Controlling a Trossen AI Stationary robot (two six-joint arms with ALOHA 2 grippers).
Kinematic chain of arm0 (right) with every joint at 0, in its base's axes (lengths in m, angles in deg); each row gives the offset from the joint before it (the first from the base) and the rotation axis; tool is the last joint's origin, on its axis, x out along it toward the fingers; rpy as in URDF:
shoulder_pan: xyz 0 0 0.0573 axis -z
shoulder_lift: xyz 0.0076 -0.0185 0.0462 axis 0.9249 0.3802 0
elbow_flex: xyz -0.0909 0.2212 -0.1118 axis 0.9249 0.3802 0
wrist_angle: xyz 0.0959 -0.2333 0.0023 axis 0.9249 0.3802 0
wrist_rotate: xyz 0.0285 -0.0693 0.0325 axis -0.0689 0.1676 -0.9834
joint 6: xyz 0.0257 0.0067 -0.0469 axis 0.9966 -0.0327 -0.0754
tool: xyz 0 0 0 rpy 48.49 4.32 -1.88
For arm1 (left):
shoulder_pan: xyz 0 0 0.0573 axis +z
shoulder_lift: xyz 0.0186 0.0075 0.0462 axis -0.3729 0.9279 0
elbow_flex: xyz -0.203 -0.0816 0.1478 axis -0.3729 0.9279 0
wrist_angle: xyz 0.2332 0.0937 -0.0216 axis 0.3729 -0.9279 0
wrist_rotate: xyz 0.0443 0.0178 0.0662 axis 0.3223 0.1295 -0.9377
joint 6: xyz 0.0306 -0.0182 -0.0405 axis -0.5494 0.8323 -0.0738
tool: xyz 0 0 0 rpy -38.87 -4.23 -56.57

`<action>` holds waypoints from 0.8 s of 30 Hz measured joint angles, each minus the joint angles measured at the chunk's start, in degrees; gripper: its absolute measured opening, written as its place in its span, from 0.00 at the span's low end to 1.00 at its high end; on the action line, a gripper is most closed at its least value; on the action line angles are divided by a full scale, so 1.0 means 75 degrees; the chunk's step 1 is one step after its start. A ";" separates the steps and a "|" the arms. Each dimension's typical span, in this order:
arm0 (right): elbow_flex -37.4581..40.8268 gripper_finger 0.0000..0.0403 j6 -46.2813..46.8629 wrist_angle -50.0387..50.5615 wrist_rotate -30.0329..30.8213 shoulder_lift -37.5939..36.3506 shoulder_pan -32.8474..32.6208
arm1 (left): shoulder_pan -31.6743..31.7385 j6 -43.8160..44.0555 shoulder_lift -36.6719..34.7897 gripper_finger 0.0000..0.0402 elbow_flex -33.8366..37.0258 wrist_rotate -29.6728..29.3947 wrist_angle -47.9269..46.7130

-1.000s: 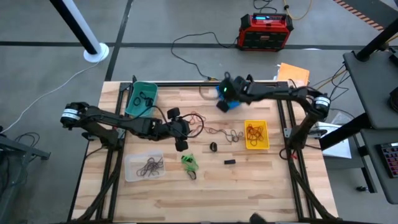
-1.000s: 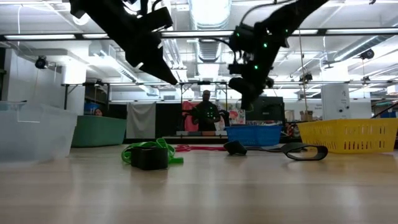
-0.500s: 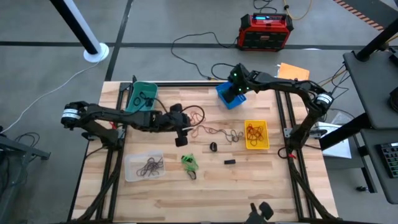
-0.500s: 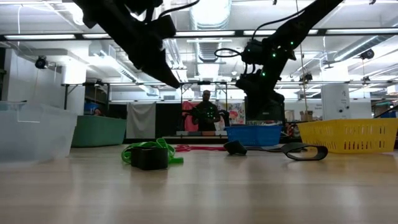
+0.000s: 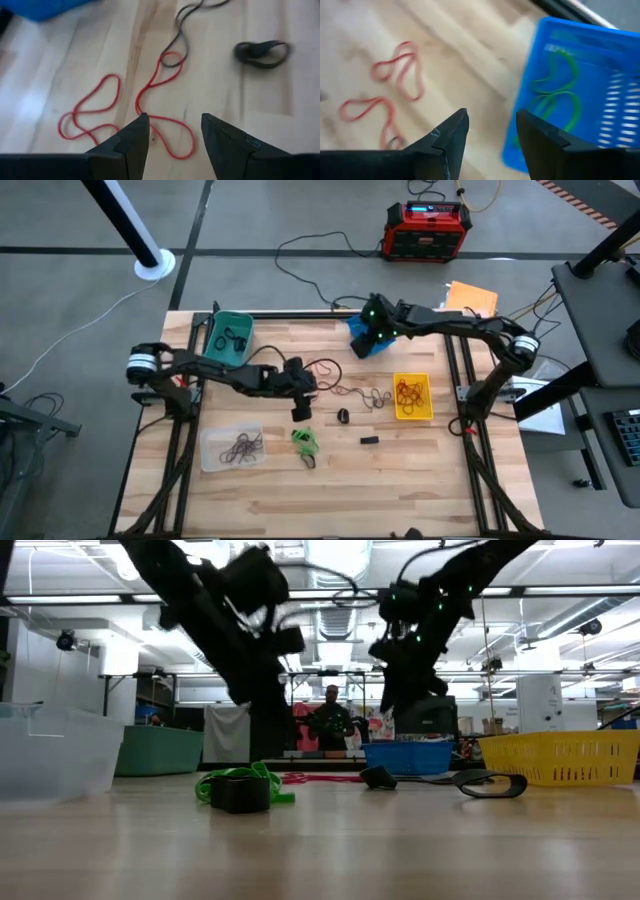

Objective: Sort rubber bands into baskets

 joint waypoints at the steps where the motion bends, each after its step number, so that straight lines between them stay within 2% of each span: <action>1: 0.0000 0.40 0.0000 0.0023 0.0000 -0.0067 -0.0157 | 0.0048 0.0121 0.0176 0.41 -0.0027 0.0000 0.0059; 8: 0.0000 0.40 0.0006 0.0030 0.0164 -0.0585 -0.1104 | 0.0266 0.0391 0.1077 0.41 -0.0064 0.0209 0.0079; 11: 0.0000 0.40 0.0014 0.0028 0.0299 -0.0806 -0.1396 | 0.0299 0.0515 0.1286 0.41 -0.0089 0.0527 0.0272; 17: 0.0000 0.40 0.0015 0.0012 0.0551 -0.0995 -0.1875 | 0.0307 0.0653 0.1579 0.39 -0.0113 0.0566 0.0375; 20: 0.0071 0.40 0.0016 -0.0111 0.0570 -0.0982 -0.2107 | 0.0305 0.0667 0.1624 0.30 -0.0116 0.0541 0.0338; 24: 0.0551 0.40 0.0015 -0.0706 0.0568 -0.0957 -0.2487 | 0.0280 0.0712 0.1634 0.08 -0.0116 0.0460 0.0313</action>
